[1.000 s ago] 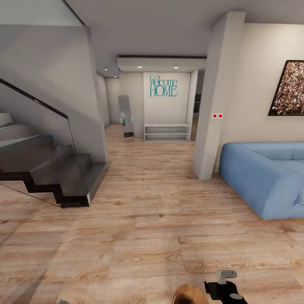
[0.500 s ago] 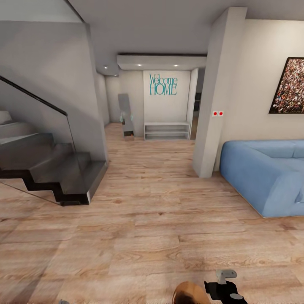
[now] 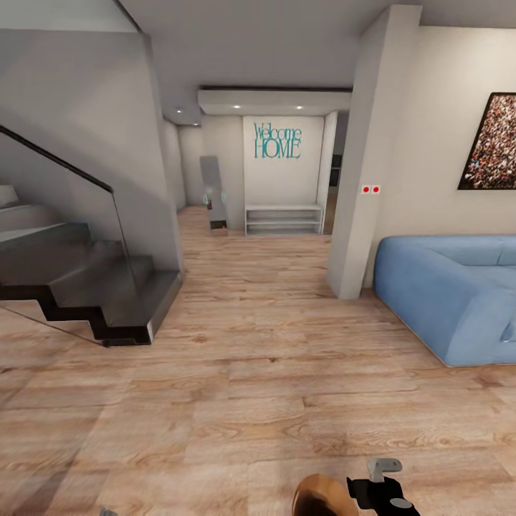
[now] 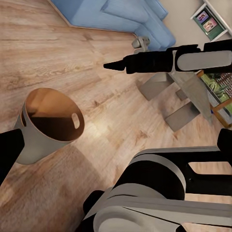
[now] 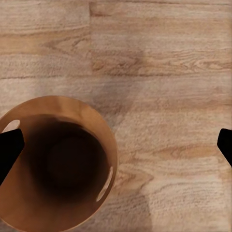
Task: Put the three can of soda from the living room inside the tash can in the kitchen.
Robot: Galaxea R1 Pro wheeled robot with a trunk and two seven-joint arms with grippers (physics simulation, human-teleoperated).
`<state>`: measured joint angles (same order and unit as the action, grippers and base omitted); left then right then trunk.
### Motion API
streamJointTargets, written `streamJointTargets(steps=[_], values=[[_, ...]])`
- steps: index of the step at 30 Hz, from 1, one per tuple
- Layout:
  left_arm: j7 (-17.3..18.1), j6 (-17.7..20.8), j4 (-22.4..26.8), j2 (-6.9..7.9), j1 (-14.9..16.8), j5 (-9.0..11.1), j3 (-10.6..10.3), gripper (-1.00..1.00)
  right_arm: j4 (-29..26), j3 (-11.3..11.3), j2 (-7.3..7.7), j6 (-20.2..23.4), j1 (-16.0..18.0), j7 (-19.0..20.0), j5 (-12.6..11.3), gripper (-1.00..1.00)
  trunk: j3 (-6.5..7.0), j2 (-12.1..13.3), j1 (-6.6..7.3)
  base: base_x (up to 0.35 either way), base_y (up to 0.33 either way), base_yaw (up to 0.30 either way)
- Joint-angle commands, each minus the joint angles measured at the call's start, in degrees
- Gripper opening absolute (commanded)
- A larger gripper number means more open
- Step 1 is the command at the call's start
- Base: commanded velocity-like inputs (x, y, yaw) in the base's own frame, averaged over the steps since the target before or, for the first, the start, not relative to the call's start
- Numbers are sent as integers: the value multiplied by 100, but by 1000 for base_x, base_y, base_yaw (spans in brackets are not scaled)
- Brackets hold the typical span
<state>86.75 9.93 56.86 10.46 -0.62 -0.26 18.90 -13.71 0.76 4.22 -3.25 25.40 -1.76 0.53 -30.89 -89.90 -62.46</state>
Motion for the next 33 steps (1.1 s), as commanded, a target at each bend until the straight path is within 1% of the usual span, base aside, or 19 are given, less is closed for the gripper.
streamJointTargets(steps=[1,5,10,18,33], values=[[0,0,0,0,0,0,0,100,0,1,0,0,0,0,0,100,0,0,0,0,0,0],[0,0,1,0,0,0,0,100,0,3,0,0,0,0,0,100,0,0,0,0,0,0],[0,0,1,0,0,0,0,100,0,3,0,0,0,0,0,100,-95,-201,-110,0,0,0],[6,0,1,0,-3,0,0,100,0,3,0,0,0,0,0,100,-290,-521,-286,0,0,0],[7,0,1,0,0,0,0,100,0,3,0,0,0,0,0,100,-696,-1123,-615,0,0,0]])
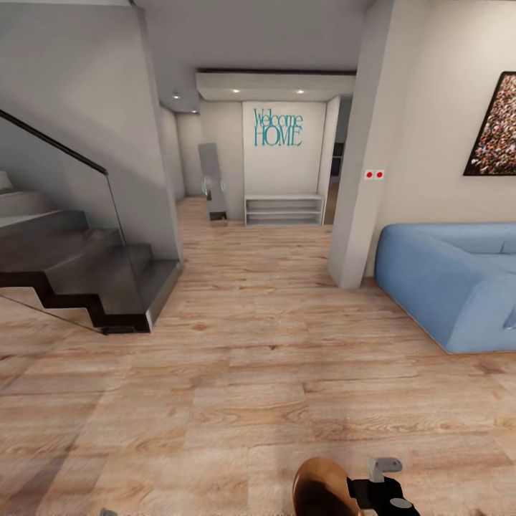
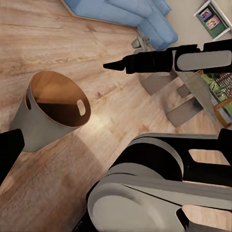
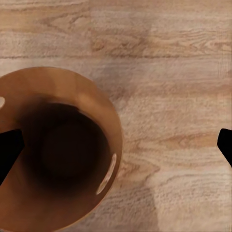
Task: Put the three can of soda from the living room inside the tash can in the kitchen.
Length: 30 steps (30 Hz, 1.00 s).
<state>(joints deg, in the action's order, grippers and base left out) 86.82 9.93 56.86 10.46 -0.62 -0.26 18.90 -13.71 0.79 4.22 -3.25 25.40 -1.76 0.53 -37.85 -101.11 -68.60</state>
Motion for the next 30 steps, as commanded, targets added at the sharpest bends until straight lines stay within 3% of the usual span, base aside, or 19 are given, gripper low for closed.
streamJointTargets(steps=[1,13,21,30], values=[[-1,0,0,0,0,0,0,100,0,0,0,0,0,0,0,100,-28,-42,-23,0,0,0],[1,-1,0,0,1,0,0,100,0,0,0,0,0,0,0,100,-355,-523,-286,0,0,0],[2,0,0,0,1,0,-1,100,0,0,0,0,0,0,0,100,-396,-523,-286,0,0,0],[2,0,0,0,-1,0,0,100,0,0,0,0,0,0,0,100,-627,-884,-484,0,0,0]])
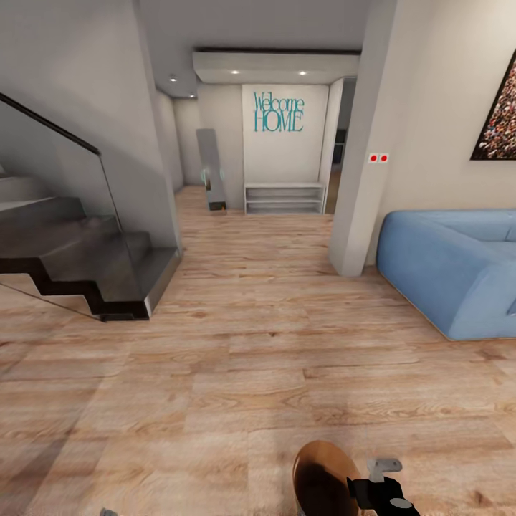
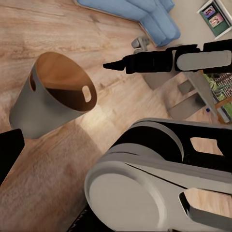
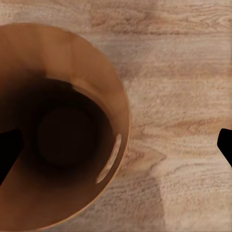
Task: Put the three can of soda from the living room inside the tash can in the kitchen.
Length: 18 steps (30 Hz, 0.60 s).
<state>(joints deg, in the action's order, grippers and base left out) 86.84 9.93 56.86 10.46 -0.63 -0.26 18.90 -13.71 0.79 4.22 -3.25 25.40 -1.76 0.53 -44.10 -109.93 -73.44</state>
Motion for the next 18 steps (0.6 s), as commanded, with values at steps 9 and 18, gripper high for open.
streamJointTargets(steps=[9,18], values=[[0,-3,0,0,0,0,0,100,0,0,0,0,0,0,0,100,-120,-122,-67,0,0,0],[6,-1,0,0,1,0,-1,100,0,0,0,0,0,0,0,100,-128,-122,-67,1,0,0]])
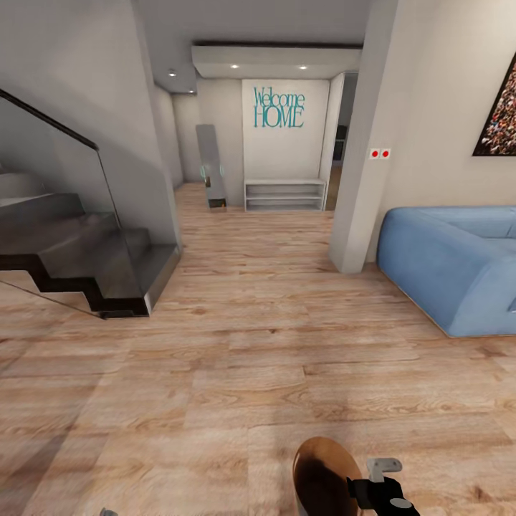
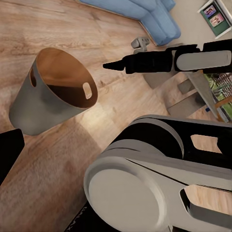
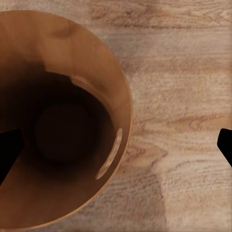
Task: Put the three can of soda from the living room inside the tash can in the kitchen.
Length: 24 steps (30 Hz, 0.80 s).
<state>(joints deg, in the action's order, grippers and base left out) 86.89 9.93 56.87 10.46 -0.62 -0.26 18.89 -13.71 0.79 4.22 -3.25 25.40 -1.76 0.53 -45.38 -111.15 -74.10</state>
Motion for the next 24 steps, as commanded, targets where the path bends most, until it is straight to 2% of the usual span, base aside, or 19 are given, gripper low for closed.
streamJointTargets(steps=[1,9,24], values=[[1,0,0,0,0,0,0,100,0,0,0,0,0,0,0,100,0,0,0,28,0,0],[3,0,0,0,0,0,1,100,0,0,0,0,0,0,0,100,0,0,0,94,0,0],[3,1,0,5,0,0,1,100,0,0,0,0,0,0,0,100,-1,0,0,11,0,0]])
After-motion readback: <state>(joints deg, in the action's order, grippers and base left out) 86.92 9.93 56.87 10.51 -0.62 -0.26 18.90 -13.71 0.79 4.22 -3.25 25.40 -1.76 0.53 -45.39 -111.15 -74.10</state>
